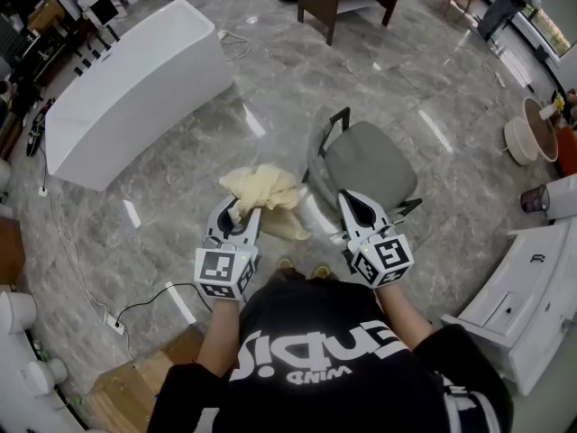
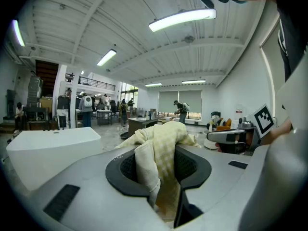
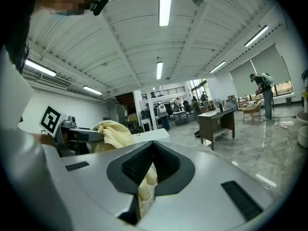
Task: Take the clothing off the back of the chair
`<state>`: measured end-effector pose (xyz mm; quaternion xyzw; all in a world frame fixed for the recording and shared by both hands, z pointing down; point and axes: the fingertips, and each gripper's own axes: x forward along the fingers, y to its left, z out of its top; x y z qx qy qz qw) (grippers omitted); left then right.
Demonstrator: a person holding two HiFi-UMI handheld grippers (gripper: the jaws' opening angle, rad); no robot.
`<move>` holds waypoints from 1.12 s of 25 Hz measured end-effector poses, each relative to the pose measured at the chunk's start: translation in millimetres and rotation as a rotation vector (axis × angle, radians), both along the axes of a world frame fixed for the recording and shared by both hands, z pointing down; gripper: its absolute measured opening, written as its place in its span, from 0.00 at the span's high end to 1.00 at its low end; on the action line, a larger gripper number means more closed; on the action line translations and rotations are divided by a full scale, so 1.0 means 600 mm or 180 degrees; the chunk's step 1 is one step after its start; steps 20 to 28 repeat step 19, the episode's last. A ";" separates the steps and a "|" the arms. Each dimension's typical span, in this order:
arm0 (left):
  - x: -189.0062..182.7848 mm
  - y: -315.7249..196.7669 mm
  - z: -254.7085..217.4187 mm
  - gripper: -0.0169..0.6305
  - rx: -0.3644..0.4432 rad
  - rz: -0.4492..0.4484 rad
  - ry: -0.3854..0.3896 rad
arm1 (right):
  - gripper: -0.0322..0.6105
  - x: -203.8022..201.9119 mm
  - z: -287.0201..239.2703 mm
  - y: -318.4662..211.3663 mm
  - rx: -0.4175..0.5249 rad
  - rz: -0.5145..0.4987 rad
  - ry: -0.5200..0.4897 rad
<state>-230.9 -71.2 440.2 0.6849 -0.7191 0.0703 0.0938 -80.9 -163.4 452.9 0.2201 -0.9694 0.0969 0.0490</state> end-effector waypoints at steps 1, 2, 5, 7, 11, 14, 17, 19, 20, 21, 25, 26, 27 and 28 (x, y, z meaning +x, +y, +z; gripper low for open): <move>0.000 0.000 0.001 0.77 -0.0003 -0.0002 0.0001 | 0.93 0.000 0.001 -0.001 0.0002 -0.0002 0.0001; 0.000 0.000 0.003 0.77 -0.0007 -0.0003 0.0002 | 0.93 0.000 0.002 -0.001 0.0004 -0.0002 0.0001; 0.001 0.002 0.007 0.77 -0.0014 -0.0003 0.0006 | 0.93 -0.002 0.004 0.000 0.0004 -0.0008 -0.0005; 0.000 0.003 0.007 0.77 -0.0016 -0.0005 0.0010 | 0.93 -0.004 0.002 0.000 -0.0002 -0.0017 -0.0011; 0.001 0.004 0.005 0.77 -0.0019 0.0000 0.0016 | 0.93 -0.005 -0.001 0.001 -0.0002 -0.0020 -0.0013; 0.003 0.007 0.007 0.77 -0.0017 -0.0001 0.0015 | 0.93 -0.004 0.001 0.003 0.0004 -0.0024 -0.0007; 0.005 0.007 0.007 0.77 -0.0015 -0.0007 0.0015 | 0.93 -0.002 0.002 0.004 0.0000 -0.0024 -0.0010; 0.006 0.006 0.007 0.77 -0.0013 -0.0007 0.0014 | 0.93 0.000 0.002 0.003 -0.0002 -0.0021 -0.0014; 0.006 0.006 0.007 0.77 -0.0013 -0.0007 0.0014 | 0.93 0.000 0.002 0.003 -0.0002 -0.0021 -0.0014; 0.006 0.006 0.007 0.77 -0.0013 -0.0007 0.0014 | 0.93 0.000 0.002 0.003 -0.0002 -0.0021 -0.0014; 0.006 0.006 0.007 0.77 -0.0013 -0.0007 0.0014 | 0.93 0.000 0.002 0.003 -0.0002 -0.0021 -0.0014; 0.006 0.006 0.007 0.77 -0.0013 -0.0007 0.0014 | 0.93 0.000 0.002 0.003 -0.0002 -0.0021 -0.0014; 0.006 0.006 0.007 0.77 -0.0013 -0.0007 0.0014 | 0.93 0.000 0.002 0.003 -0.0002 -0.0021 -0.0014; 0.006 0.006 0.007 0.77 -0.0013 -0.0007 0.0014 | 0.93 0.000 0.002 0.003 -0.0002 -0.0021 -0.0014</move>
